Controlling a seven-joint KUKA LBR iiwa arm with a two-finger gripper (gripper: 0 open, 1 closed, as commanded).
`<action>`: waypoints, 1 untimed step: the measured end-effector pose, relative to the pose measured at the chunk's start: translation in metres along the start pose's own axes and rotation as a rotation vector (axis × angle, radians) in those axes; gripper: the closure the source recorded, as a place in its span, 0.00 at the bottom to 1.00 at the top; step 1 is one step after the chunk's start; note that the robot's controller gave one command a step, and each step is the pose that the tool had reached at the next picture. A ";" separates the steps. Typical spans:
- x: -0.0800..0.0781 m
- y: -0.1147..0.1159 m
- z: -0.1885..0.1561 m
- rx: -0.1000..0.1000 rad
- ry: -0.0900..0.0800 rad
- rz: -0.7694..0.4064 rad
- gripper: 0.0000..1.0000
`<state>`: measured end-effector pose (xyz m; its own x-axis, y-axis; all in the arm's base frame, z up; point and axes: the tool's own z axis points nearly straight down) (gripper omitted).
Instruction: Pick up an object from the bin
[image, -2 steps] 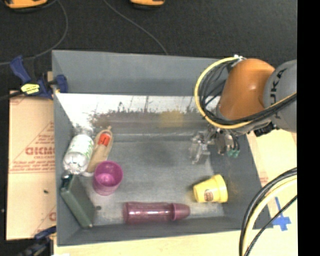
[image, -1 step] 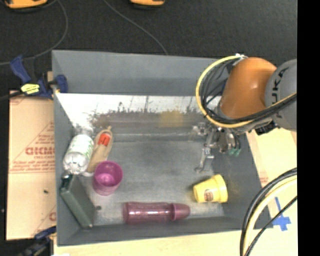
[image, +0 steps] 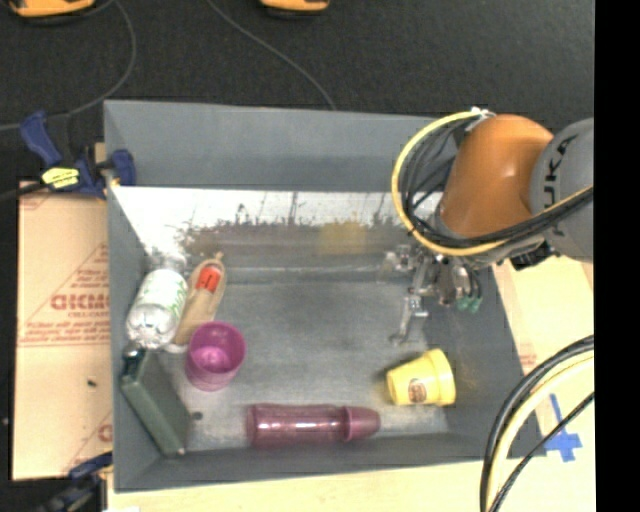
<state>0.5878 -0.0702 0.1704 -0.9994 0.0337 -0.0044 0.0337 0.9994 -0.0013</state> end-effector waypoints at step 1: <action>0.033 -0.029 0.054 0.000 -0.004 -0.155 0.00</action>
Offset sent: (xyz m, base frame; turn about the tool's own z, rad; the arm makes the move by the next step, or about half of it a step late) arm -0.0473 -0.0791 -0.0327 -0.0685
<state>0.5542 -0.0976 0.1160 -0.9926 -0.1214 -0.0079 -0.1214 0.9926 -0.0023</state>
